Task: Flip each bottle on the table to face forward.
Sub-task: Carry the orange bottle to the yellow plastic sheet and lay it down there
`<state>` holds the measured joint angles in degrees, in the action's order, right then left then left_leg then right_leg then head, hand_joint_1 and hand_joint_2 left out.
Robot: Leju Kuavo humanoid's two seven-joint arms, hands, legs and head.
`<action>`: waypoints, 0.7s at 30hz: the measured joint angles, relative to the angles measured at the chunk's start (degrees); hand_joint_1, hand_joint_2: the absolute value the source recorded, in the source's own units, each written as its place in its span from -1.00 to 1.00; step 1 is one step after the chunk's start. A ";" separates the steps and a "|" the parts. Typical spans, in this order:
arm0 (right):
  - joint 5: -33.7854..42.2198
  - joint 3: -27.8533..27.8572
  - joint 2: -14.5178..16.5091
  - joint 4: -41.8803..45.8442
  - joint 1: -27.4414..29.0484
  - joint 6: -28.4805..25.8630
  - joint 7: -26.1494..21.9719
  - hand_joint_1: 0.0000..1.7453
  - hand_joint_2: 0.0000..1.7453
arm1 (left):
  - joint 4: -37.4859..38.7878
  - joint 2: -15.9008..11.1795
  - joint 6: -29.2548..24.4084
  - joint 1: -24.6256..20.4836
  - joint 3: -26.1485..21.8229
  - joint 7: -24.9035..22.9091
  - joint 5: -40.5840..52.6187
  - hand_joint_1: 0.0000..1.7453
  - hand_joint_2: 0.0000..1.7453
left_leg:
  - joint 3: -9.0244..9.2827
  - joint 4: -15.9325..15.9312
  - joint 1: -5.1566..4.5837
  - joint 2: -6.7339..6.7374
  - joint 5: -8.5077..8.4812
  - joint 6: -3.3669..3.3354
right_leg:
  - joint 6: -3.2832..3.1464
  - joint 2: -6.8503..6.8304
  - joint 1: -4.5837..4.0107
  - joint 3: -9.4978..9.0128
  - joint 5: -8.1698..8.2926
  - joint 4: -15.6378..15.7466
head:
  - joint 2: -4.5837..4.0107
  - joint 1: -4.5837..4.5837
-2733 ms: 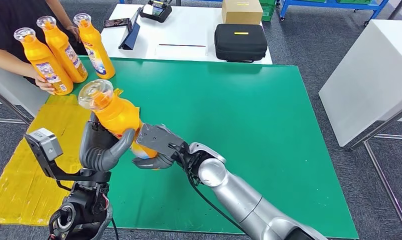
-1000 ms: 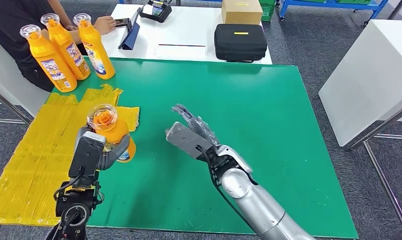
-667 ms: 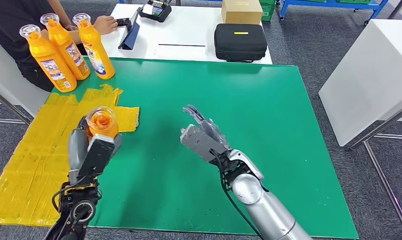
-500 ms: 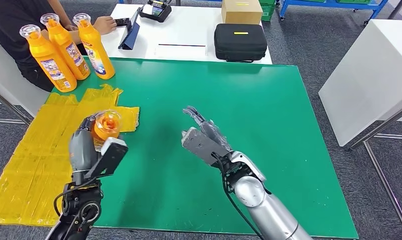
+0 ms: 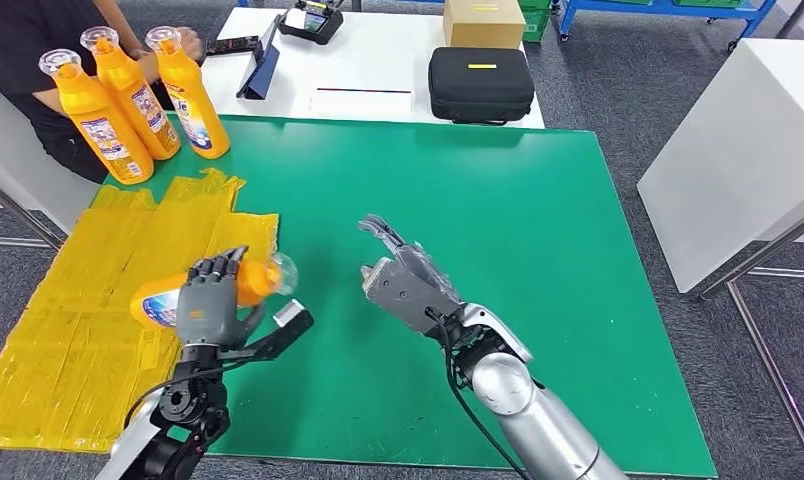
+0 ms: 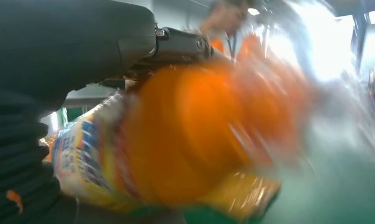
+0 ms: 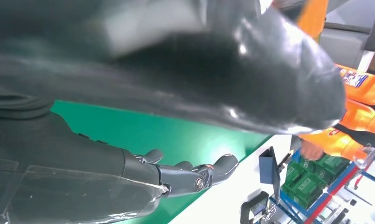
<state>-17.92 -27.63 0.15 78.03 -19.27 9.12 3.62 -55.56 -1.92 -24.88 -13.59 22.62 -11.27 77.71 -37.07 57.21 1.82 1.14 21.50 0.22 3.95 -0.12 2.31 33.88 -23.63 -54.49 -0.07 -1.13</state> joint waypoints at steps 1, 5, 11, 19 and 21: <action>0.14 -0.19 -0.04 0.00 -0.07 0.01 -0.03 -1.00 -1.00 | 2.43 0.01 0.68 -0.51 0.31 -0.80 0.66 -1.00 -1.00 | 0.00 0.00 0.00 0.01 0.00 0.00 | 0.00 0.00 0.00 0.01 0.00 0.00 | 0.00 0.00; 0.46 -0.69 -0.30 0.00 -0.19 0.07 -0.05 -1.00 -1.00 | 9.06 0.03 1.69 -1.88 0.95 -2.13 1.57 -1.00 -1.00 | -0.01 0.00 0.00 -0.01 0.00 0.00 | 0.00 -0.01 0.00 0.02 0.00 0.00 | 0.00 -0.01; 0.81 -1.04 -0.82 0.32 0.00 -0.17 0.19 -1.00 -1.00 | 15.19 0.66 3.78 -3.96 1.12 -0.24 -1.17 -1.00 -1.00 | -0.01 0.00 -0.01 -0.04 0.00 0.00 | 0.00 -0.04 0.01 -0.02 -0.01 0.00 | 0.00 -0.01; 1.03 -0.39 -2.54 3.07 3.07 -1.89 0.67 -1.00 -1.00 | 13.08 2.33 4.38 -3.27 -2.79 13.49 -22.20 -1.00 -1.00 | 0.09 0.00 -0.01 -0.17 -0.03 -0.02 | -0.01 -0.19 0.01 -0.14 -0.01 0.00 | 0.00 0.00; 1.05 0.04 -2.94 4.33 4.63 -3.06 -0.18 -1.00 -1.00 | 7.49 2.96 5.25 -0.72 -5.08 19.71 -37.70 -1.00 -1.00 | 0.08 0.00 -0.02 -0.14 -0.03 -0.02 | -0.01 -0.17 0.01 -0.12 0.00 0.00 | 0.00 0.01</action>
<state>-16.87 -27.58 -2.79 82.36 -14.63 6.06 3.44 -48.08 1.04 -19.63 -14.32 17.54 8.44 40.00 -37.00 57.21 1.80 1.01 21.47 0.20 3.94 -0.28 2.32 33.76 -23.63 -54.49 -0.07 -1.12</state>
